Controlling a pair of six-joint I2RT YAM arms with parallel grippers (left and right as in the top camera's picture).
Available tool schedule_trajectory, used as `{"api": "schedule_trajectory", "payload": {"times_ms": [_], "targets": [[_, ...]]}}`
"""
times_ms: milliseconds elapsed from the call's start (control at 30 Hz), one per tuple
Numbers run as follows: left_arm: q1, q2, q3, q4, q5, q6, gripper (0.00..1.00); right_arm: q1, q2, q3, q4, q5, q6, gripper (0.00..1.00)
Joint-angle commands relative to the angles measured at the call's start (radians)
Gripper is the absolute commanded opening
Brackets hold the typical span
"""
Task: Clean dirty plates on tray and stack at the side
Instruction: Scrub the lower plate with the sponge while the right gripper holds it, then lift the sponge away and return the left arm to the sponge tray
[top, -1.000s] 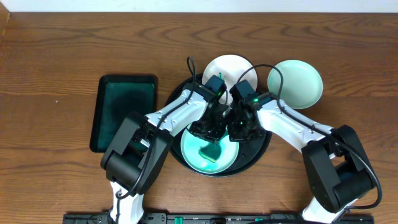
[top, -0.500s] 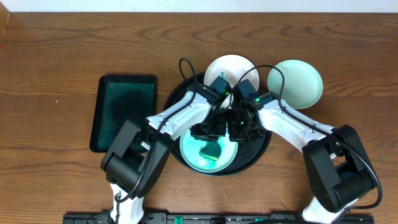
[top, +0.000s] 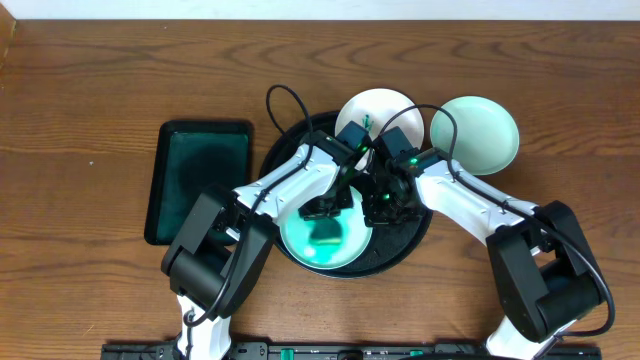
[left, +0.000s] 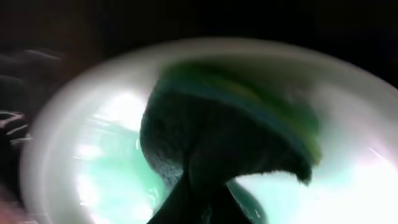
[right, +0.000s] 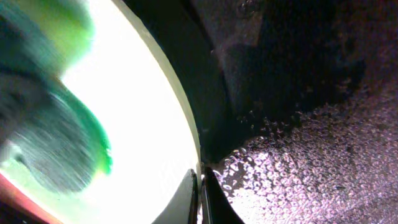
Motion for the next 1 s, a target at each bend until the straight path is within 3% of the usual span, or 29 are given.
{"api": "schedule_trajectory", "payload": {"times_ms": [0,167,400,967], "targets": [[-0.010,0.060,-0.043,-0.069,-0.427,-0.068,0.07,0.019,0.013,-0.001,-0.007,0.070,-0.006,0.01],[-0.010,0.060,-0.043,-0.138,-0.481,-0.107,0.07,0.019,0.013,-0.001,-0.007,0.070,-0.006,0.01],[-0.010,0.000,-0.040,-0.149,-0.439,-0.046,0.07,0.019,0.013,-0.001,-0.007,0.070,-0.006,0.01],[0.031,-0.391,-0.027,-0.162,-0.391,0.032,0.07,0.019,0.012,0.001,0.005,0.070,-0.050,0.01]]}}
